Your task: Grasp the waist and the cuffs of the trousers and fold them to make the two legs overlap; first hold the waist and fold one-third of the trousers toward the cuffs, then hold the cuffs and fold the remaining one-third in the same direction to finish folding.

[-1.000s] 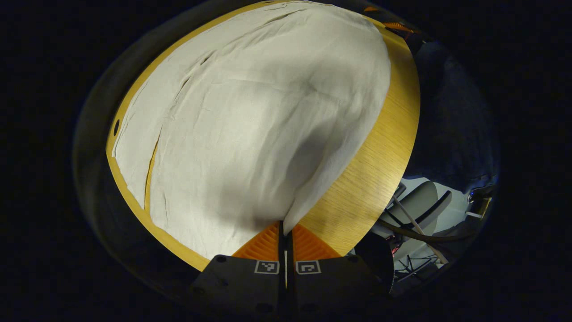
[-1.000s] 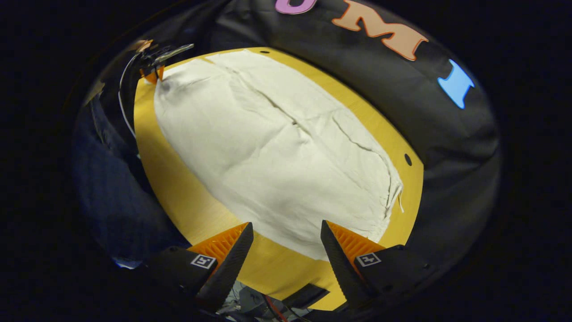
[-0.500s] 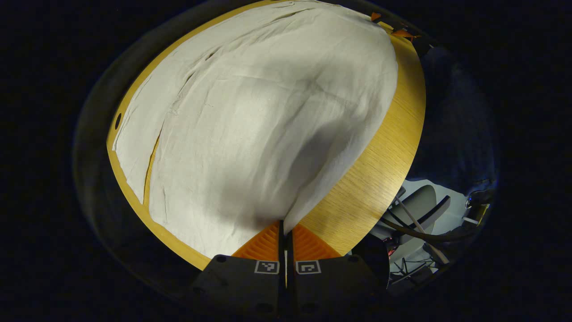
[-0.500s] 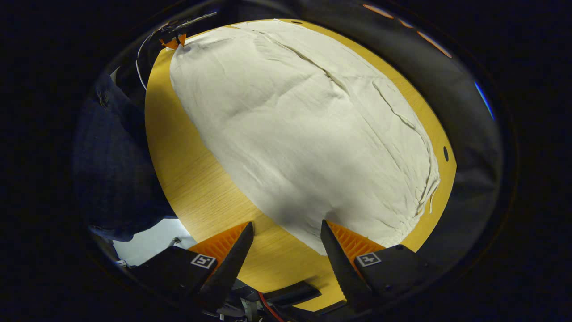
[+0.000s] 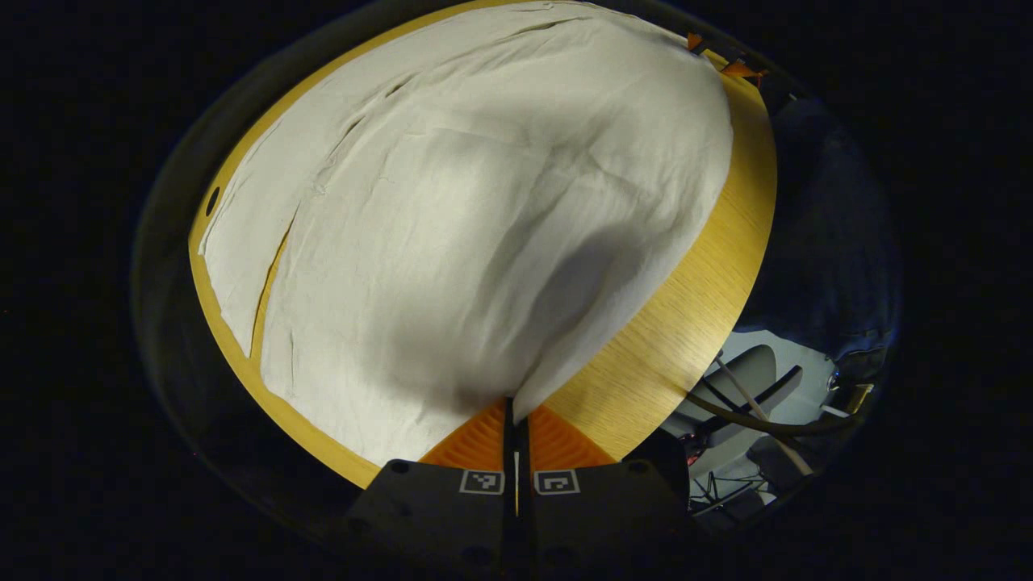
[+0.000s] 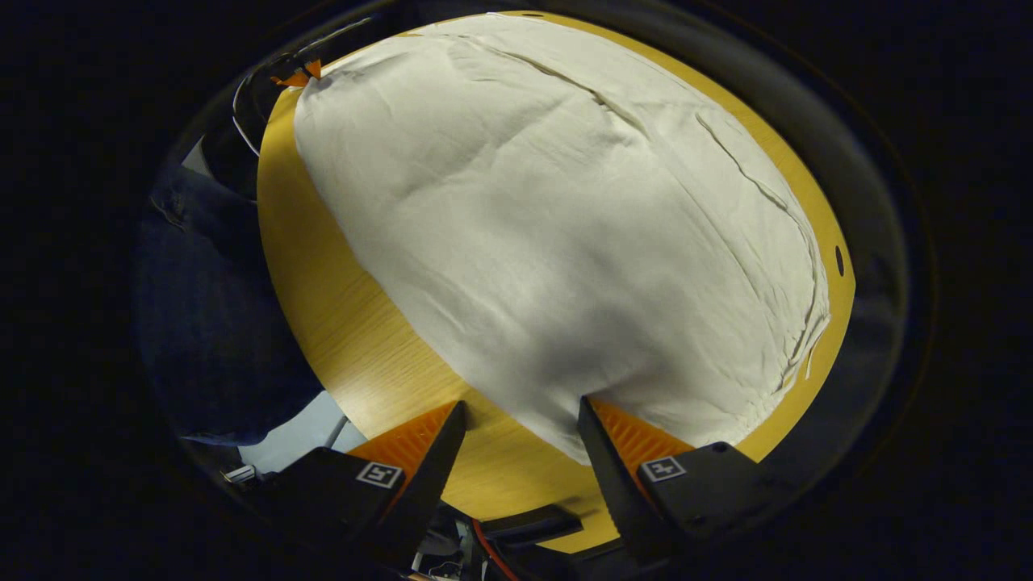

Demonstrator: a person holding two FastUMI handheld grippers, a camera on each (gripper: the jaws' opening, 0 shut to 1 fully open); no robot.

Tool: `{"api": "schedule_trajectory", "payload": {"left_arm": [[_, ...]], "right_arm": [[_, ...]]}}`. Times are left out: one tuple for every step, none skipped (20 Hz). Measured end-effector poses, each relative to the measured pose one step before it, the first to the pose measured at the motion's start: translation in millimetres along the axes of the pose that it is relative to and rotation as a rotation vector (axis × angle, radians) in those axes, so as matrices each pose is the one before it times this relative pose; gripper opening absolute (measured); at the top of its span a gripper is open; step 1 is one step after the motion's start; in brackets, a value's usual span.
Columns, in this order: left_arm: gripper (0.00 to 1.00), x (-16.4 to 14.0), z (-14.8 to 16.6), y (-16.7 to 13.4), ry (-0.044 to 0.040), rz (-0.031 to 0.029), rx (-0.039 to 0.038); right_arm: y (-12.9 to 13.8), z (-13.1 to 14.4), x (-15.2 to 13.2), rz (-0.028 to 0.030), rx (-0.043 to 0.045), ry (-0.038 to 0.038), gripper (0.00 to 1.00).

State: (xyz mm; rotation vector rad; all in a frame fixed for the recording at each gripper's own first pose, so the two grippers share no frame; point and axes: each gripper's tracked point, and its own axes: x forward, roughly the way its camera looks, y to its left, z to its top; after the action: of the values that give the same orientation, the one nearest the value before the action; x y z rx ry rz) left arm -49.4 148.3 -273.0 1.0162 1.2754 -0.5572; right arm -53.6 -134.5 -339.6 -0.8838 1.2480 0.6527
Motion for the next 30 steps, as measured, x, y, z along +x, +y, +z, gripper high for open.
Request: {"api": "schedule_trajectory", "payload": {"left_arm": [[0.0, -0.12, 1.19, -0.47, 0.00213, -0.00084, -0.00214], [0.0, -0.6, -0.05, -0.37, 0.00154, -0.00128, -0.00002], [0.0, -0.16, 0.24, -0.23, 0.00066, -0.00222, -0.00093], [0.0, 0.18, -0.52, -0.39, 0.00194, -0.00265, -0.00653], [0.0, 0.22, 0.31, -0.27, 0.00073, -0.00202, -0.00599], [0.0, -0.07, -0.28, -0.74, 0.00011, -0.00185, -0.00426], [0.0, -0.01, 0.85, -0.48, 0.00018, -0.00083, -0.00151], [0.0, -0.32, -0.62, 0.32, 0.00127, 0.00018, -0.00115], [0.0, -0.45, -0.38, 0.0, 0.00057, 0.0006, 0.00101], [0.0, 0.31, -0.08, 0.39, -0.00109, 0.00103, -0.00078], [0.0, 0.1, 0.43, -0.34, -0.00217, 0.00129, -0.00254], [0.0, 0.09, 0.34, -0.54, -0.00263, 0.00478, -0.00895], [0.0, 0.24, 0.37, -1.36, 0.00339, 0.00906, -0.01479], [0.0, -1.21, -0.7, -0.75, 0.00426, 0.0092, -0.00781], [0.0, -1.54, -0.39, 1.6, 0.00202, 0.01143, -0.00594], [0.0, -0.24, -0.35, 1.42, -0.00046, 0.01309, -0.01092], [0.0, 0.15, 1.61, 2.07, -0.00642, 0.01982, -0.01611], [0.0, 0.07, 1.24, 2.49, -0.01117, 0.02738, -0.02247], [0.0, -2.45, 3.38, 1.37, -0.01395, 0.03112, -0.03723], [0.0, -3.04, 7.28, 0.98, -0.02295, 0.01905, -0.03828], [0.0, -3.16, 9.95, 1.77, -0.02976, 0.01862, -0.03222], [0.0, -3.06, 10.96, 3.35, -0.02599, 0.02141, -0.03057], [0.0, -3.31, 12.34, 5.32, -0.02343, 0.02703, -0.03279], [0.0, -3.43, 14.72, 7.47, -0.0283, 0.03508, -0.03485], [0.0, -3.45, 17.96, 9.51, -0.03708, 0.04293, -0.04113], [0.0, -2.59, 21.15, 9.94, -0.04625, 0.04482, -0.04772], [0.0, -1.02, 23.15, 9.21, -0.04709, 0.03856, -0.0502], [0.0, 0.3, 24.13, 8.63, -0.04138, 0.03689, -0.04962], [0.0, 2.43, 25.62, 7.65, -0.03947, 0.03473, -0.04251], [0.0, 4.57, 26.22, 6.29, -0.03575, 0.03088, -0.03621]], "right_arm": [[-1.58, 0.55, -1.5, -0.00412, 0.00054, 0.00409, 0.77], [-1.53, 2.16, -0.08, -0.00415, 0.00009, 0.00123, 0.74], [-3.23, -0.94, 1.04, -0.0068, 0.00282, 0.004, 0.64], [-2.44, 0.24, 0.29, -0.01036, -0.00337, 0.00628, 0.55], [-3.62, 0.74, 0.39, -0.01378, -0.0131, 0.00153, 0.36], [-4.83, 1.09, 1.32, -0.01805, -0.0139, -0.00206, 0.29], [1.69, 2.64, -3.59, -0.01111, 0.00172, 0.00039, 0.17], [-0.74, 1.44, -1.78, -0.02407, 0.01354, 0.00475, 0.16], [0.83, -2.26, -1.56, -0.01829, 0.03148, 0.00663, 0.11], [-1.63, 0.26, 2.48, -0.01093, 0.01403, -0.01238, 0.05], [-1.88, -1.46, 1.08, -0.01781, 0.01835, -0.00532, 0.05], [-0.21, -1.79, -1.57, -0.02444, 0.0287, -0.01085, 0.05], [-1.69, 1.51, -0.06, -0.02858, 0.0296, -0.01777, 0.05], [-0.86, 1.7, -0.26, -0.03022, 0.02533, -0.01678, 0.05], [-0.86, 1.03, -0.39, -0.03236, 0.02276, -0.02069, 0.05], [-0.99, 2.62, -0.67, -0.03072, 0.02565, -0.01963, 0.05], [-1.07, 0.94, -1.48, -0.03051, 0.02949, -0.01433, 0.05], [-0.94, 3.01, -4.3, -0.0238, 0.03349, -0.01561, 0.05], [-2.93, 4.58, -4.27, -0.02416, 0.03149, -0.02158, 0.05], [-4.38, 6.6, -5.52, -0.02549, 0.03171, -0.02227, 0.01], [-3.89, 4.8, -4.92, -0.0226, 0.04008, -0.01371, 0.05], [-3.78, 5.97, -5.0, -0.02082, 0.05173, -0.00854, 0.01], [-2.14, 7.39, -3.47, -0.01501, 0.05674, -0.01153, 0.05], [-2.27, 9.98, -2.29, -0.01493, 0.05101, -0.01921, 0.05], [-4.16, 10.55, -3.01, -0.01263, 0.04629, -0.02049, 0.05], [-2.58, 11.61, -2.68, -0.00889, 0.04473, -0.01953, 0.05], [-2.78, 11.34, -1.82, -0.00917, 0.04718, -0.02369, 0.05], [-1.62, 13.89, -2.05, -0.00342, 0.04834, -0.02725, 0.05], [-2.87, 12.76, -1.63, -0.00731, 0.04766, -0.02727, 0.05], [-2.96, 13.54, -1.88, -0.00748, 0.04777, -0.02359, 0.05]]}}
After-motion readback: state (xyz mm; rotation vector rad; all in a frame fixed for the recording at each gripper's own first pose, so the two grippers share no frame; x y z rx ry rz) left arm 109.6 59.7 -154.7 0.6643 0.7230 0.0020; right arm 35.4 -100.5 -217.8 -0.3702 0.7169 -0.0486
